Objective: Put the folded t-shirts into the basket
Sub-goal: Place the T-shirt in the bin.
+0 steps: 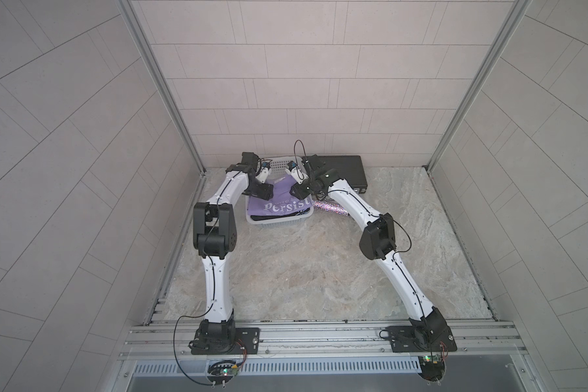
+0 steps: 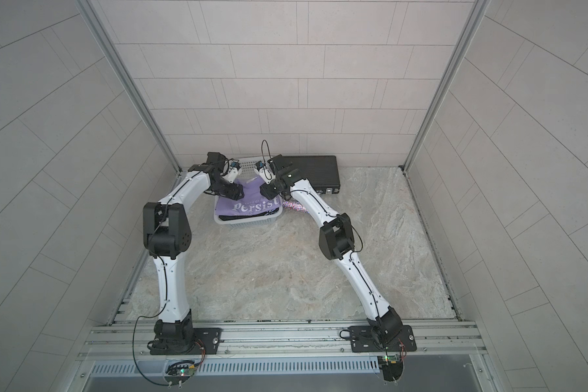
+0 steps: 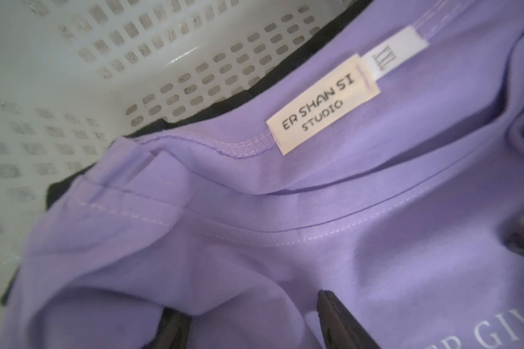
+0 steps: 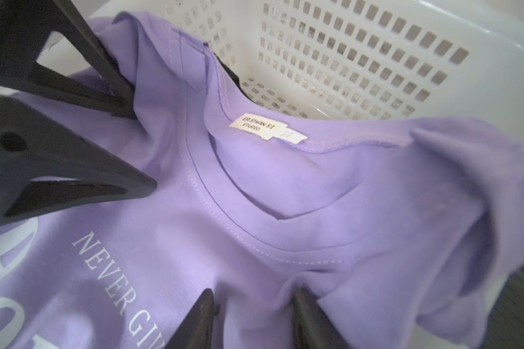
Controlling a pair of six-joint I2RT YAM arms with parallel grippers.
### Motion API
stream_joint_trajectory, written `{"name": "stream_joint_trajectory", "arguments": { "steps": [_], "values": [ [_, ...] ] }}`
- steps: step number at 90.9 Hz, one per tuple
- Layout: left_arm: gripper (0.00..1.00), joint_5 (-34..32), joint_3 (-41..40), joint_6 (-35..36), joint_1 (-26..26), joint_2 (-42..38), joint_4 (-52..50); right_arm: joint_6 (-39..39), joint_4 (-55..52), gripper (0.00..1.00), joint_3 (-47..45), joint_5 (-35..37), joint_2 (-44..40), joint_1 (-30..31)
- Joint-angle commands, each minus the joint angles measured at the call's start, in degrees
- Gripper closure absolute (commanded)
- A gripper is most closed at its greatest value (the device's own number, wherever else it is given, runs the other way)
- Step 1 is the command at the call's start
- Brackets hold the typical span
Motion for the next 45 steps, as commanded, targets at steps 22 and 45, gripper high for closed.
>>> {"name": "stream_joint_trajectory", "arguments": {
  "steps": [22, 45],
  "values": [
    [0.26, 2.79, 1.57, -1.85, 0.5, -6.24, -4.22, 0.49, -3.09, 0.35, -1.59, -4.31, -9.82, -0.85],
    [0.14, 4.27, -3.56, -2.46, 0.54, -17.43, -2.77, -2.67, -8.58, 0.29, -7.11, -3.41, -22.25, -1.62]
  ]
}}
